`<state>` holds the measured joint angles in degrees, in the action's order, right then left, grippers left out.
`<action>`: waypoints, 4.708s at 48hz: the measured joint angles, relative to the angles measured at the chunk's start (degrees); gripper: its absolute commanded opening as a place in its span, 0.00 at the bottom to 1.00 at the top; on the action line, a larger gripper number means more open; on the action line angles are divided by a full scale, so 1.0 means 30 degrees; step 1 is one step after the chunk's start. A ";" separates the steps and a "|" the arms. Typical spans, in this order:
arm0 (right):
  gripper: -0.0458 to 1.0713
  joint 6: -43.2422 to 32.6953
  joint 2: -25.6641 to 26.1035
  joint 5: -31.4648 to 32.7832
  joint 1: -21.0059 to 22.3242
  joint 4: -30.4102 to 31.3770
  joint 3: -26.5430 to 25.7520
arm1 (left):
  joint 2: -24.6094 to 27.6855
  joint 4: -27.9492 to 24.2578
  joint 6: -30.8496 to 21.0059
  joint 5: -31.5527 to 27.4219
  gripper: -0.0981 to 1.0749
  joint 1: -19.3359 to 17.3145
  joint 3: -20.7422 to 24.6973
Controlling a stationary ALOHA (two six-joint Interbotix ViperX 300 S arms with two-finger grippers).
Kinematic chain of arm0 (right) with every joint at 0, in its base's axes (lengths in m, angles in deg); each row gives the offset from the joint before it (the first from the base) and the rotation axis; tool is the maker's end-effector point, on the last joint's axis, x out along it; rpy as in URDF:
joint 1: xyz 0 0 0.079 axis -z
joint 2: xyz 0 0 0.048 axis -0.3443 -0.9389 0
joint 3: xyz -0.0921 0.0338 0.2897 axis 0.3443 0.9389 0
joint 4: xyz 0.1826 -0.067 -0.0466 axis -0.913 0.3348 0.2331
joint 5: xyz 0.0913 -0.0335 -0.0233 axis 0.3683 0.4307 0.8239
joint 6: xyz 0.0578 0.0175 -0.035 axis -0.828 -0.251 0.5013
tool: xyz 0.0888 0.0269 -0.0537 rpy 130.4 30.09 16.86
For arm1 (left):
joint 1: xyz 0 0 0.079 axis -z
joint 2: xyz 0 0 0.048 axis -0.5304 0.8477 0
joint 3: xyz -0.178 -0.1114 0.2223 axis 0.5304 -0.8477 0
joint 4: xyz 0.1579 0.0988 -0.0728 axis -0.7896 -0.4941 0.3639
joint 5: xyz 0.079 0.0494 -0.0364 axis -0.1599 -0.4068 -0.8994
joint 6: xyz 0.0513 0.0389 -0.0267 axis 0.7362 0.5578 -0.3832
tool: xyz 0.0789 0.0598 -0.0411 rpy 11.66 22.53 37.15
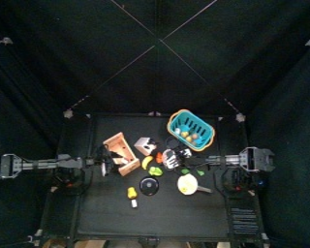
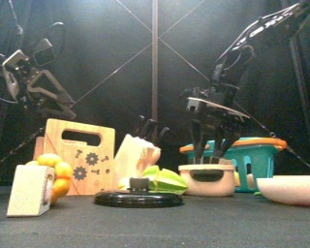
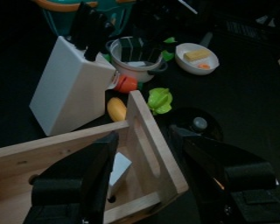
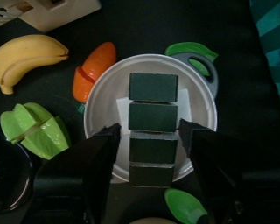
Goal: Grab yellow nut
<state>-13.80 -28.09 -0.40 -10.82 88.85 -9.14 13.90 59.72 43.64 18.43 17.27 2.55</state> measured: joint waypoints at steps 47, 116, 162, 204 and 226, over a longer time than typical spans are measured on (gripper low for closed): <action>0.83 -0.3691 0.2578 0.0176 -0.6680 -1.1338 0.3398 | 0.0029 0.0176 0.0000 0.0000 0.83 0.0000 -0.0029; 0.83 -2.0039 0.1260 0.1084 -0.8115 -0.7676 0.2314 | -0.1582 -0.0615 0.0059 -0.1992 0.83 0.0029 0.0000; 0.83 -2.0068 0.0703 0.2227 -0.7207 -0.7881 0.2578 | -0.1758 -0.0586 0.0029 -0.2256 0.83 0.0029 -0.0117; 0.64 -2.0039 -0.0293 0.1494 -0.7031 -0.7998 0.2959 | -0.1758 -0.0615 0.0029 -0.2461 0.83 0.0059 -0.0146; 0.64 -1.9951 -0.0205 0.2783 -0.7061 -0.7412 0.2139 | -0.1758 -0.0498 0.0029 -0.2490 0.83 0.0088 -0.0146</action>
<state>-73.66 -28.70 7.95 -32.00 66.62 -2.72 8.63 58.23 43.73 10.96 17.53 2.11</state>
